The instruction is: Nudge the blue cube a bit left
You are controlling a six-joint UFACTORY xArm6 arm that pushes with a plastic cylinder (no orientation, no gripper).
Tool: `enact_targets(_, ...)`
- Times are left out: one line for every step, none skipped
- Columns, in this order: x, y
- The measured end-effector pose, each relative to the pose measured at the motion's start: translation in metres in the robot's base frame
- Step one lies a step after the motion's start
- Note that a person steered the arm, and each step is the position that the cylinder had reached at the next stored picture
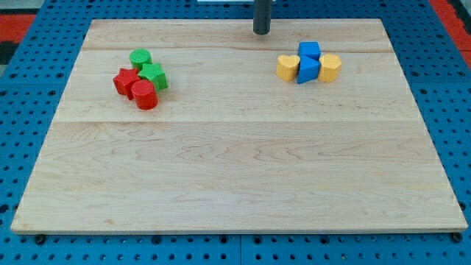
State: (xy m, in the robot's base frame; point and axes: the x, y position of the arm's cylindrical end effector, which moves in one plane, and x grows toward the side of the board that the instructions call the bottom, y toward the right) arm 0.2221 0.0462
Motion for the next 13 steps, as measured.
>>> enact_targets(0.001,0.0)
enact_targets(0.006,0.008)
enact_targets(0.015,0.031)
enact_targets(0.015,0.08)
enact_targets(0.021,0.104)
enact_targets(0.022,0.107)
enact_targets(0.031,0.108)
enact_targets(0.049,0.122)
enact_targets(0.063,0.128)
enact_targets(0.064,0.118)
enact_targets(0.064,0.108)
enact_targets(0.066,0.115)
enact_targets(0.066,0.122)
